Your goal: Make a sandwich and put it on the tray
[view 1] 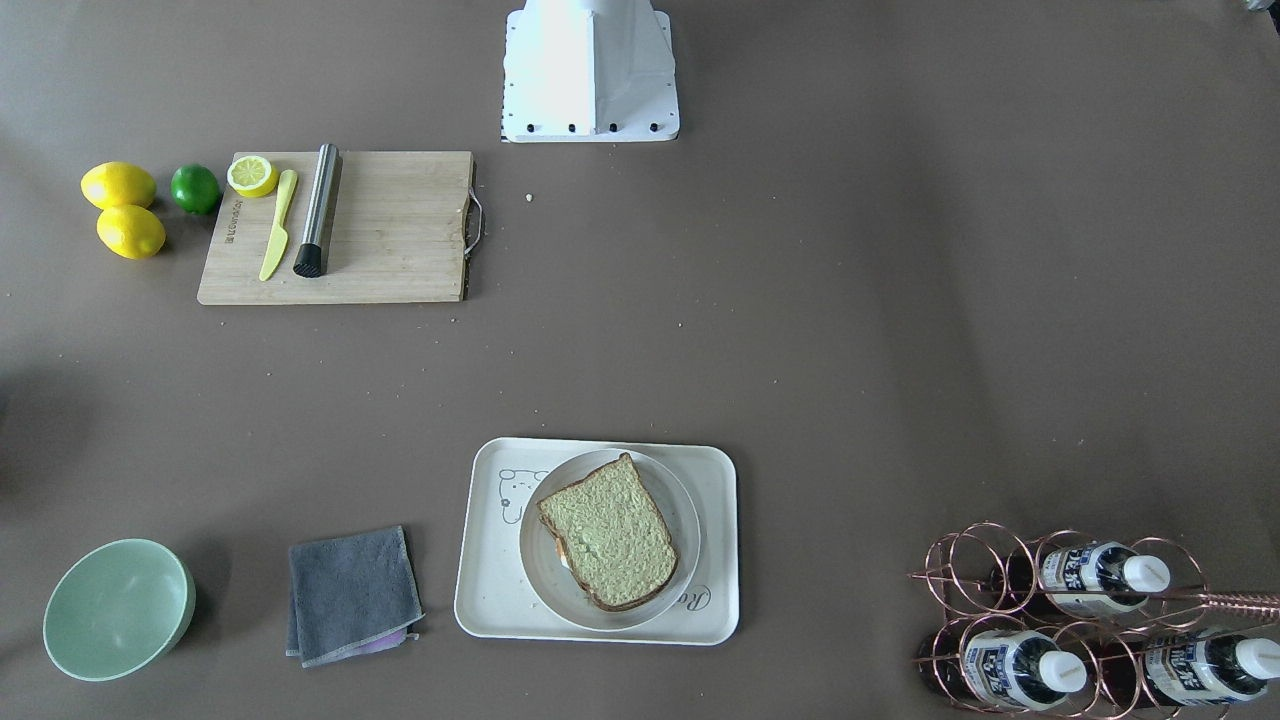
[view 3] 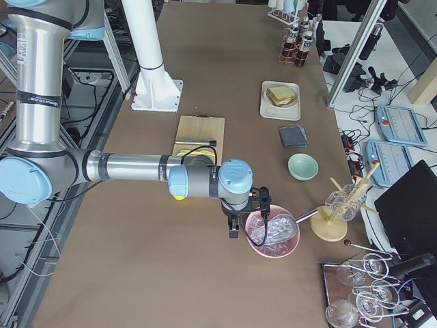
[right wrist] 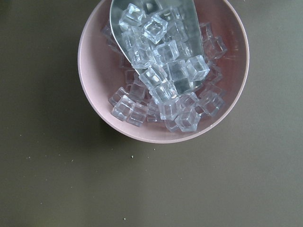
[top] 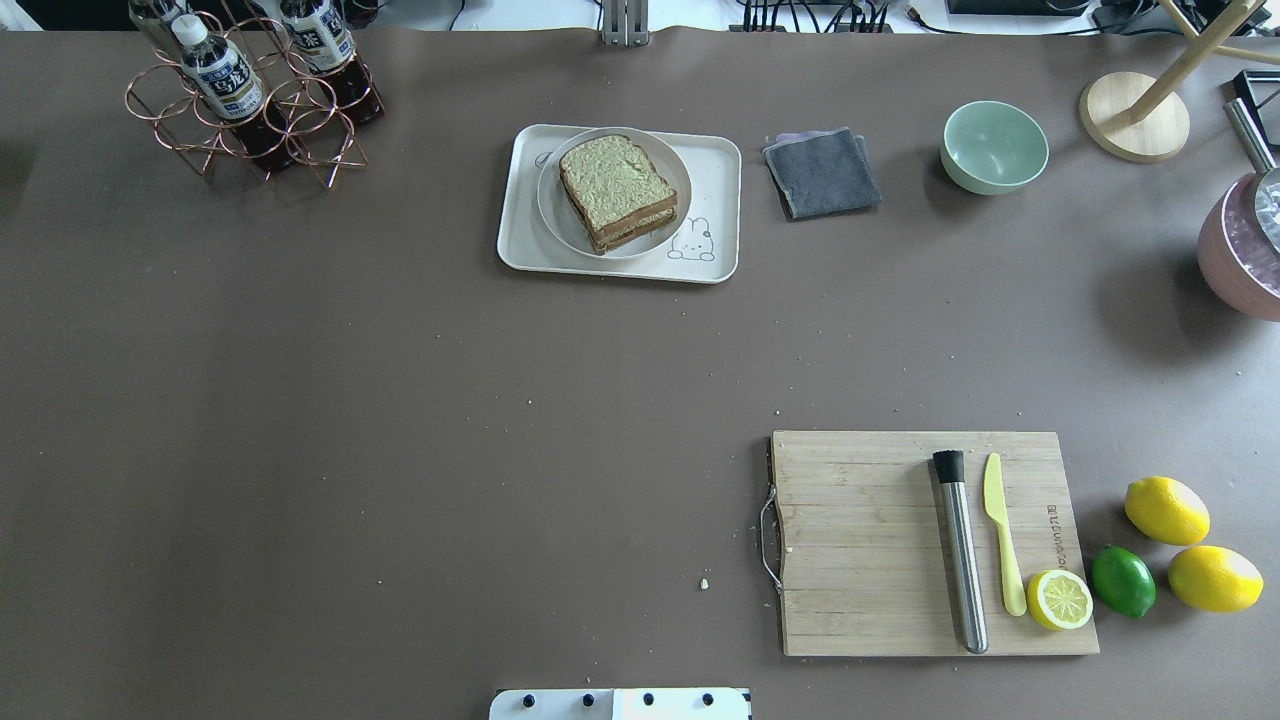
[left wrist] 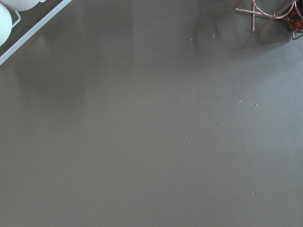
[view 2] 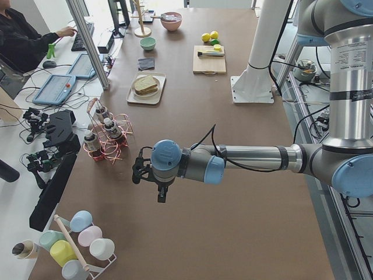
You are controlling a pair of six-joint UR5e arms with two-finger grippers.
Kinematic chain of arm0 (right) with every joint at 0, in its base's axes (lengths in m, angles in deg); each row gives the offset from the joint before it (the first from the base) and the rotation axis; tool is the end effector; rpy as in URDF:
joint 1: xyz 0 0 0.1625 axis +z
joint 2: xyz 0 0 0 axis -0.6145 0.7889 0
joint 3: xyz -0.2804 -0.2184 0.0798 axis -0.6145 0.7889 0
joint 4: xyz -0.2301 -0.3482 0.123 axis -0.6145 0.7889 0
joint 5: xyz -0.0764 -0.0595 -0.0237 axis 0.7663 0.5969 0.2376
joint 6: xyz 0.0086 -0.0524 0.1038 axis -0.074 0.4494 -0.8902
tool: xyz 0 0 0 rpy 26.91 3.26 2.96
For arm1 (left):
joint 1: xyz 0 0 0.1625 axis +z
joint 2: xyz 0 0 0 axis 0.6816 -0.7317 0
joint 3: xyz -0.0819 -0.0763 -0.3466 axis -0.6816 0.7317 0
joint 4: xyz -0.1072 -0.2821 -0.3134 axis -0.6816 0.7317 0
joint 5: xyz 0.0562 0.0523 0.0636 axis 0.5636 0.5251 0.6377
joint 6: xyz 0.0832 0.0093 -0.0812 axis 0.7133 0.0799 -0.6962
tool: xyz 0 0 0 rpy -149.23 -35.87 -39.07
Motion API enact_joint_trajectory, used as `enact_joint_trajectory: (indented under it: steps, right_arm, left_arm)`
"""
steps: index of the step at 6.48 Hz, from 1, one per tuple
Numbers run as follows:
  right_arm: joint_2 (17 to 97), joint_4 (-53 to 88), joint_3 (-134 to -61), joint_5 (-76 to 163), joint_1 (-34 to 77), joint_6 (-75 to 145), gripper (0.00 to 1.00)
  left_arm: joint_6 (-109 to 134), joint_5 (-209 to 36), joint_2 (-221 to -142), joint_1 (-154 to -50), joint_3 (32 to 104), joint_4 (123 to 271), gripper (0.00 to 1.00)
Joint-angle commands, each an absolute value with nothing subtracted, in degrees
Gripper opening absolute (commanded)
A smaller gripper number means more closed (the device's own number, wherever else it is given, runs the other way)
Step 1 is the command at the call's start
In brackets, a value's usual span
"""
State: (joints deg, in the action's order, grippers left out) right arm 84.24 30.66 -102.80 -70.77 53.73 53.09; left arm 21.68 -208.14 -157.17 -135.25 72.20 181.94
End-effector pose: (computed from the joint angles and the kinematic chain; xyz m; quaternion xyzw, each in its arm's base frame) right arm 0.0613 -0.4707 0.5912 0.0249 -0.3997 -0.0063 0.9163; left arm -0.0593 -0.4925 0.5718 0.0775 0.4500 -0.0162 0.8895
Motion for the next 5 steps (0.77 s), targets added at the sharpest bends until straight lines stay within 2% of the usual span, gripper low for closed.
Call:
enact_joint_trajectory:
  steps: [1, 5]
  right_arm:
    - [84.2, 30.6, -102.8, -70.4, 53.7, 53.2, 1.00]
    - [83.8, 30.6, -102.8, -70.5, 53.8, 53.0, 1.00]
  left_arm:
    - [21.9, -208.0, -157.3, -135.3, 72.2, 181.9, 0.97]
    - [21.9, -208.0, -157.4, -135.2, 72.2, 182.0, 0.97]
